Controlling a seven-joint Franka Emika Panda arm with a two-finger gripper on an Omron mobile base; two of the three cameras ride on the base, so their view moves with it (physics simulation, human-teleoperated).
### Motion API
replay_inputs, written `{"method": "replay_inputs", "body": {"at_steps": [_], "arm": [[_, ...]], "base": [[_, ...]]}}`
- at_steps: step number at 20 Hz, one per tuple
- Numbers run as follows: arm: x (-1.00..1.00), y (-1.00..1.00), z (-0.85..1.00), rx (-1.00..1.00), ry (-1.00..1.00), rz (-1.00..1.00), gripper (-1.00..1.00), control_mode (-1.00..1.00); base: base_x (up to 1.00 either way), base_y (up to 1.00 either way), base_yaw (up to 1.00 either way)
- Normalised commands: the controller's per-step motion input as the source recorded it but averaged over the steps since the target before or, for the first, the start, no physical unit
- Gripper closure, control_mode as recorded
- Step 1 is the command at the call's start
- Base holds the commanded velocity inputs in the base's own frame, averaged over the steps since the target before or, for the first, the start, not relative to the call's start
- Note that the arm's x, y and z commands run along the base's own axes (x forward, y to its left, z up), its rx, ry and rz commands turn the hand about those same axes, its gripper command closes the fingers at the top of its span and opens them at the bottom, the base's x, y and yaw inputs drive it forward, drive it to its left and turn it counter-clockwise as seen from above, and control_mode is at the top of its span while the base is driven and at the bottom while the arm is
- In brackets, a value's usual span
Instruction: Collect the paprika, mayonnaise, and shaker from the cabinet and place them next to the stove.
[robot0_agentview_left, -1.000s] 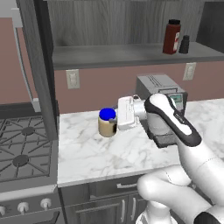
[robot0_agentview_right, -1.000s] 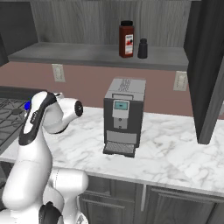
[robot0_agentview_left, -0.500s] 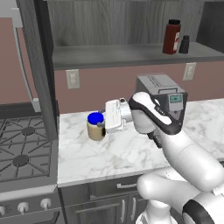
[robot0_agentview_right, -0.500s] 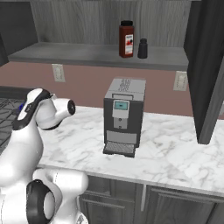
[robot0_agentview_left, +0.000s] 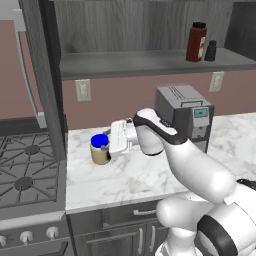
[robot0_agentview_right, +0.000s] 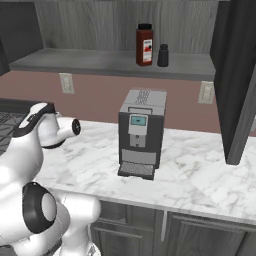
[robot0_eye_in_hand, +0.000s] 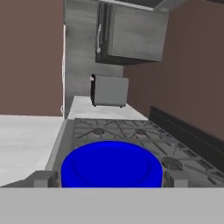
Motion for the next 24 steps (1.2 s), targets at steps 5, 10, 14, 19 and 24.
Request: {"method": "replay_inputs", "body": {"at_steps": [5, 10, 14, 19, 24], "arm": [[0.29, 0.26, -0.34, 0.0, 0.0, 0.01, 1.0, -1.0], [0.33, 0.17, -0.42, 0.0, 0.0, 0.05, 1.0, -1.0], [0.35, 0.14, -0.45, 0.0, 0.0, 0.07, 1.0, -1.0], [0.34, 0.15, -0.43, 0.0, 0.0, 0.06, 1.0, -1.0], [0.29, 0.09, -0.38, 0.0, 0.0, 0.05, 1.0, -1.0]], "base": [[0.0, 0.0, 0.0], [0.0, 0.0, 0.0], [0.0, 0.0, 0.0], [0.0, 0.0, 0.0], [0.0, 0.0, 0.0]]}}
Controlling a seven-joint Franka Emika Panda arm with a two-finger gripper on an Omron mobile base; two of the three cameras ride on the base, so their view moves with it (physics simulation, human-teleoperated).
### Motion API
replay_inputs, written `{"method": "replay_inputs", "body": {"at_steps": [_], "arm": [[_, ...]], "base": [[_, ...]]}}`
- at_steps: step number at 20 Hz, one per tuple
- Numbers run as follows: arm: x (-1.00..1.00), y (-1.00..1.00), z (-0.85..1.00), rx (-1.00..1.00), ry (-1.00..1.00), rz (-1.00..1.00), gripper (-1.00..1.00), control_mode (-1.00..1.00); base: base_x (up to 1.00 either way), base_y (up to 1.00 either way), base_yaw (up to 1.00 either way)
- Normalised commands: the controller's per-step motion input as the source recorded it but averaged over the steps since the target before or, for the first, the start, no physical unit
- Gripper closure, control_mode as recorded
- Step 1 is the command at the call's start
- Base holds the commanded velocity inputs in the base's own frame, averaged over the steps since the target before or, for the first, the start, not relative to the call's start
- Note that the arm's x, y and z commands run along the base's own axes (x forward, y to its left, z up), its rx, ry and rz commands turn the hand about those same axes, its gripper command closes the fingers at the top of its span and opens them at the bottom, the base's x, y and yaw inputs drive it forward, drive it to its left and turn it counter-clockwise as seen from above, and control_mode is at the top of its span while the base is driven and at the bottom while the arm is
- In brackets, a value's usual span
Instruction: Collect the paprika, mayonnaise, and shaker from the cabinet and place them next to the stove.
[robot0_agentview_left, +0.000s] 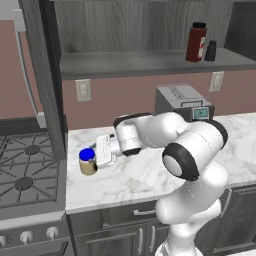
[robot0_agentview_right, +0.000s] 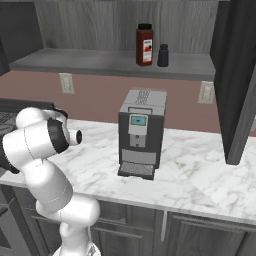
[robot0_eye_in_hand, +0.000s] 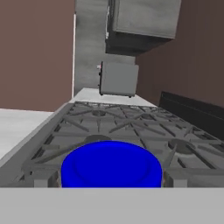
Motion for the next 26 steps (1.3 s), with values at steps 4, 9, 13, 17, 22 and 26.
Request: {"method": "replay_inputs", "body": {"at_steps": [4, 9, 13, 17, 22, 26], "arm": [[0.18, 0.1, -0.26, 0.0, 0.0, 0.05, 1.0, -1.0], [0.18, 0.12, -0.24, 0.0, 0.0, 0.04, 1.0, -1.0], [0.17, 0.15, -0.24, 0.0, 0.0, 0.04, 1.0, -1.0], [0.08, 0.13, -0.25, 0.0, 0.0, 0.04, 1.0, -1.0], [-0.02, 0.12, -0.26, -0.01, 0.0, 0.03, -1.0, -1.0], [-0.12, 0.0, -0.02, 0.0, 0.0, 0.0, -1.0, -1.0]], "base": [[0.0, 0.0, 0.0], [0.0, 0.0, 0.0], [0.0, 0.0, 0.0], [0.0, 0.0, 0.0], [0.0, 0.0, 0.0], [0.0, 0.0, 0.0]]}}
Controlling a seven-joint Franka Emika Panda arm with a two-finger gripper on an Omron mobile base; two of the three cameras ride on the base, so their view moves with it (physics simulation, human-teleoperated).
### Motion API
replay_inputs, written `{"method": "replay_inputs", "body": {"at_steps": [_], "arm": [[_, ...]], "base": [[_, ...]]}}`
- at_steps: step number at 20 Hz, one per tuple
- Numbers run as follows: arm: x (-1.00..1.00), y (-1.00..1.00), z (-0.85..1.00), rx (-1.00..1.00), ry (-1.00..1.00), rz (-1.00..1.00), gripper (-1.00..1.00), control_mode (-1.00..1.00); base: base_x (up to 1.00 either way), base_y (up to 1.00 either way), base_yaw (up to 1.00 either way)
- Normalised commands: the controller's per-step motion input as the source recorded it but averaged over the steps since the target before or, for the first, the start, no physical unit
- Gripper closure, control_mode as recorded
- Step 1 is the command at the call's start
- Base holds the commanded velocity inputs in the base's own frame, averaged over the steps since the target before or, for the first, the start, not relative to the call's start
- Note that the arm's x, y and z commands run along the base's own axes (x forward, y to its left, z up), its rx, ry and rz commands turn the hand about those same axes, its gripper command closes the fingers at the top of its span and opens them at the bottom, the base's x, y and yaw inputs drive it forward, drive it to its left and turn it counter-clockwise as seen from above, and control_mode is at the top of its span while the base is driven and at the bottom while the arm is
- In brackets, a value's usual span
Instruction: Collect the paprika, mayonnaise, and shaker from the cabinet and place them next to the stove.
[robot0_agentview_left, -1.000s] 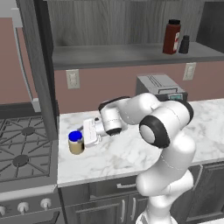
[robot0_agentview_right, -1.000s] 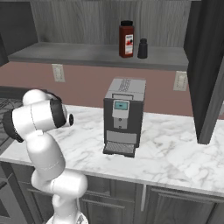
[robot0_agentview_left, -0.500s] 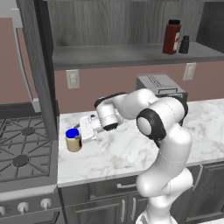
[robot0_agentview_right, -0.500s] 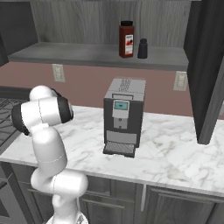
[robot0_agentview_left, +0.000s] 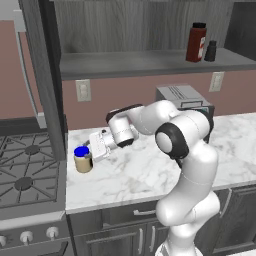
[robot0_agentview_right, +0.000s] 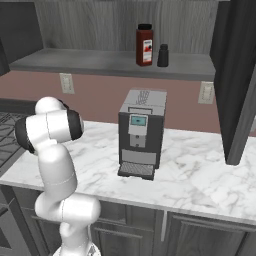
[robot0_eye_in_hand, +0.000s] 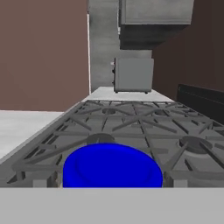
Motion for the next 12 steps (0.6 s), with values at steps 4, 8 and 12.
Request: {"method": "replay_inputs", "body": {"at_steps": [4, 8, 12], "arm": [[-0.01, -0.02, 0.01, 0.0, 0.0, 0.0, -1.0, -1.0], [-0.05, -0.08, 0.14, 0.0, 0.0, 0.0, -1.0, -1.0], [0.0, -0.02, 0.41, 0.0, 0.0, -0.01, -1.0, -1.0]], "base": [[0.0, 0.0, 0.0], [0.0, 0.0, 0.0], [0.0, 0.0, 0.0]]}}
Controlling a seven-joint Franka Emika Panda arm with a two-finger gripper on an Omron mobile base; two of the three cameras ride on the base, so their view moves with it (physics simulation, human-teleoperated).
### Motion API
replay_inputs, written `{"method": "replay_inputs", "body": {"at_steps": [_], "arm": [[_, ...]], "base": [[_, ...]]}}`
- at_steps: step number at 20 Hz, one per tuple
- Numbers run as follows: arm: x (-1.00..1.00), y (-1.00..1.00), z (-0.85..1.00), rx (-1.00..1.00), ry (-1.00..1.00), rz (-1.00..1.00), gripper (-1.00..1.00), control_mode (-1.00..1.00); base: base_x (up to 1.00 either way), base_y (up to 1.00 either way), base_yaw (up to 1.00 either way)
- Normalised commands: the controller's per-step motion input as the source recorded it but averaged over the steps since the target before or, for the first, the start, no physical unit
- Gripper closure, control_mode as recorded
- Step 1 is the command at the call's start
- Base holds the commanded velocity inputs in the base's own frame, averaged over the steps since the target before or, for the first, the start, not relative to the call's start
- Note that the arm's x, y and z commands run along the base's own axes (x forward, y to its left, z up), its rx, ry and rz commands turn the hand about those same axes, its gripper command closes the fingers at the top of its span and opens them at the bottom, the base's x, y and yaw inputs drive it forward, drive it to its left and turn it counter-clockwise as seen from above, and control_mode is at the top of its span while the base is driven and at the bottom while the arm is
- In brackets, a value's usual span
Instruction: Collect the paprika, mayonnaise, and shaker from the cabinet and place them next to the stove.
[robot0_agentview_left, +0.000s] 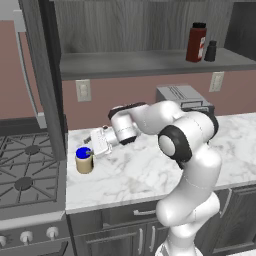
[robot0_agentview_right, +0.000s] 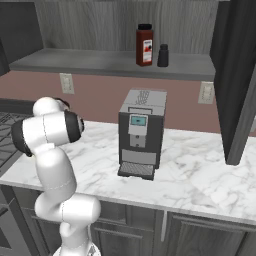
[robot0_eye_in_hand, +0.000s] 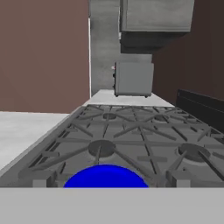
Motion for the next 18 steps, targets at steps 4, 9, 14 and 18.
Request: {"method": "replay_inputs", "body": {"at_steps": [4, 9, 14, 18], "arm": [[-0.05, -0.01, 0.38, 0.0, 0.0, 0.0, -1.0, -1.0], [-0.31, -0.08, 0.39, 0.0, -0.01, 0.0, -1.0, -1.0], [-0.79, -0.13, 0.49, 0.03, -0.07, -0.05, -1.0, -1.0], [-0.91, -0.22, 0.67, 0.04, -0.11, -0.11, -1.0, -1.0]], "base": [[0.0, 0.0, 0.0], [0.0, 0.0, 0.0], [0.0, 0.0, 0.0], [0.0, 0.0, 0.0]]}}
